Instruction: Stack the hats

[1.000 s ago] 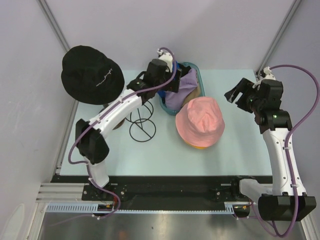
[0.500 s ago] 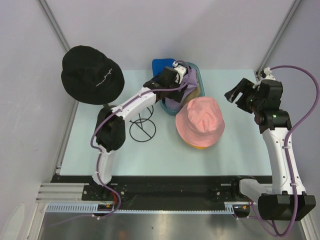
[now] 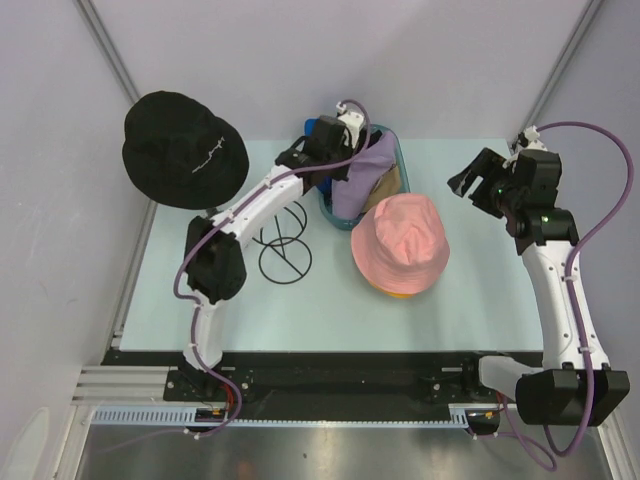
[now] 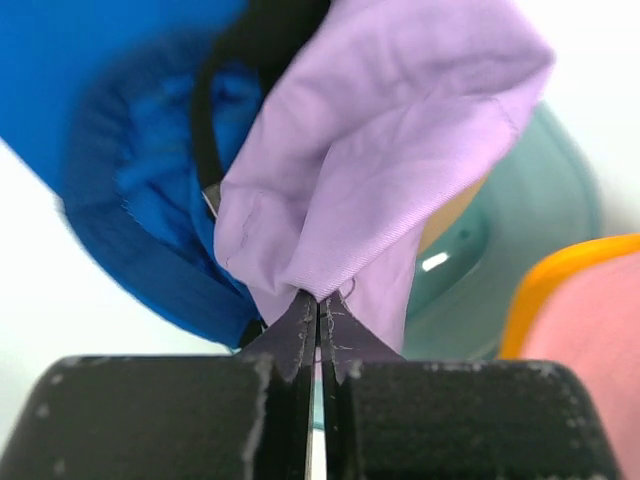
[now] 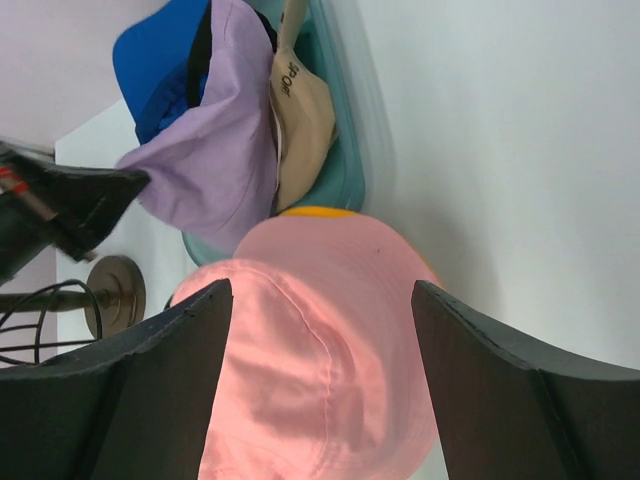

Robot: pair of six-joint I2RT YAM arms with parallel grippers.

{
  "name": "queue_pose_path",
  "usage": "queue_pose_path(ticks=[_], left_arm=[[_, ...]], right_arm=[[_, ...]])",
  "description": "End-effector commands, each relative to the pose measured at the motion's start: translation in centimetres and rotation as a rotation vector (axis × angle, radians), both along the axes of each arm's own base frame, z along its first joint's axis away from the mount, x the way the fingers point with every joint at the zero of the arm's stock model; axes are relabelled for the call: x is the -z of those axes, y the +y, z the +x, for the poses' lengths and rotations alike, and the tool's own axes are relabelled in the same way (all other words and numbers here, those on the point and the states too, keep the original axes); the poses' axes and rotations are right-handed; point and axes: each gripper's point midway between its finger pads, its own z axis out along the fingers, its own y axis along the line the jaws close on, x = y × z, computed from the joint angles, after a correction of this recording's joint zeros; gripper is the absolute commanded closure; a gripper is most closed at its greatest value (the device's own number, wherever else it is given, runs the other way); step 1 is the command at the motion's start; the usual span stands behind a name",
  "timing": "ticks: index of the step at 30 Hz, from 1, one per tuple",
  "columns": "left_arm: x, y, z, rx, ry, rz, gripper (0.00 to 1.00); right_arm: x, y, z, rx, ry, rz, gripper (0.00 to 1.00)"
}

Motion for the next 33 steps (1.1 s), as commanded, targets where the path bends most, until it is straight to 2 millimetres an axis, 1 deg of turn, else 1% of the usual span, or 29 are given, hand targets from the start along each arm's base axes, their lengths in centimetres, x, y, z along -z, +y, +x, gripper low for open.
queue_pose_path(ticks=[1,2,3,5,6,7,8,9,10,11,12,13,14,15,17,18,19,20,21,23,25,26,27,28,29,31,32,33], left_arm=[[-17.5,0.6,-1.2,0.041,-0.325,-0.196,1.0],[-18.7,0.8,-1.7,0.046,-0.342,-0.21,1.0],[-20.6,1.4,-2.4,0.059,-0.383,-0.21,1.0],[-21.9,1.9,-3.2,0.072,-0.414,-0.205,1.0],[-23.2,2.5,-3.8,0.068,-0.435,-0.213,1.0],[-23.7,2.8,-4.1,0.064,-0.447,-0.215,1.0],[-24.3,3.1,-4.4,0.064,-0.461,-0.214,1.0],[-24.3,3.3,-4.7,0.065,-0.463,-0.212,1.0],[-25.3,3.6,-5.3,0.071,-0.481,-0.218,1.0],[-25.4,3.7,-5.6,0.078,-0.479,-0.219,1.0],[-25.9,3.7,-6.0,0.091,-0.483,-0.231,1.0],[-26.8,3.9,-6.7,0.094,-0.491,-0.247,1.0],[-27.2,3.8,-7.2,0.11,-0.485,-0.271,1.0],[-27.4,3.7,-7.7,0.124,-0.481,-0.285,1.0],[-28.3,4.1,-8.5,0.117,-0.48,-0.319,1.0],[-28.3,4.1,-8.7,0.119,-0.48,-0.319,1.0],[-28.4,4.2,-8.9,0.102,-0.46,-0.35,1.0],[-28.4,4.3,-9.2,0.099,-0.456,-0.356,1.0],[-28.4,4.4,-9.3,0.097,-0.451,-0.36,1.0],[-28.5,4.6,-9.8,0.095,-0.445,-0.375,1.0],[-29.0,4.7,-10.2,0.097,-0.457,-0.397,1.0],[-28.2,4.8,-10.3,0.096,-0.447,-0.394,1.0],[-28.9,5.2,-10.9,0.096,-0.466,-0.408,1.0],[-29.3,5.3,-11.1,0.095,-0.48,-0.418,1.0],[-28.8,5.5,-11.1,0.092,-0.476,-0.414,1.0],[-29.2,5.9,-11.6,0.087,-0.486,-0.421,1.0],[-29.0,5.9,-11.7,0.085,-0.484,-0.419,1.0],[-29.3,6.1,-12.0,0.087,-0.49,-0.423,1.0]], right_arm=[[-4.2,0.6,2.5,-0.025,-0.148,0.005,0.22],[-4.5,1.0,2.8,-0.036,-0.158,0.009,0.22],[-4.8,1.2,3.4,-0.049,-0.175,0.015,0.22],[-5.5,1.6,4.0,-0.066,-0.205,0.025,0.22],[-6.3,2.1,4.4,-0.089,-0.238,0.034,0.22],[-6.1,2.3,4.8,-0.099,-0.239,0.041,0.22],[-6.3,3.5,4.9,-0.132,-0.249,0.056,0.22],[-6.9,4.2,5.1,-0.166,-0.274,0.07,0.22],[-6.8,4.6,5.4,-0.185,-0.278,0.078,0.22],[-7.1,5.0,5.6,-0.207,-0.291,0.091,0.22],[-7.7,5.8,5.6,-0.257,-0.316,0.108,0.22],[-8.0,6.2,5.7,-0.283,-0.33,0.118,0.22],[-8.2,6.7,5.7,-0.312,-0.34,0.141,0.22],[-9.5,7.8,5.3,-0.385,-0.388,0.167,0.22],[-10.4,9.1,4.9,-0.457,-0.417,0.217,0.22],[-11.6,10.0,4.3,-0.515,-0.456,0.268,0.22],[-12.0,10.4,4.1,-0.537,-0.465,0.303,0.22],[-12.3,11.2,3.4,-0.584,-0.47,0.335,0.22],[-13.1,11.5,3.1,-0.601,-0.492,0.387,0.22],[-14.0,12.2,2.2,-0.649,-0.52,0.423,0.22],[-13.6,13.0,1.8,-0.663,-0.489,0.451,0.22],[-13.0,13.3,1.9,-0.655,-0.461,0.452,0.22],[-12.5,13.5,1.9,-0.648,-0.442,0.448,0.22],[-11.9,13.5,1.9,-0.638,-0.432,0.435,0.22],[-11.4,13.6,2.0,-0.619,-0.411,0.439,0.22],[-10.3,13.2,2.3,-0.571,-0.38,0.45,0.21],[-10.0,13.1,2.4,-0.558,-0.375,0.451,0.22],[-9.8,13.0,2.4,-0.546,-0.365,0.452,0.22]])
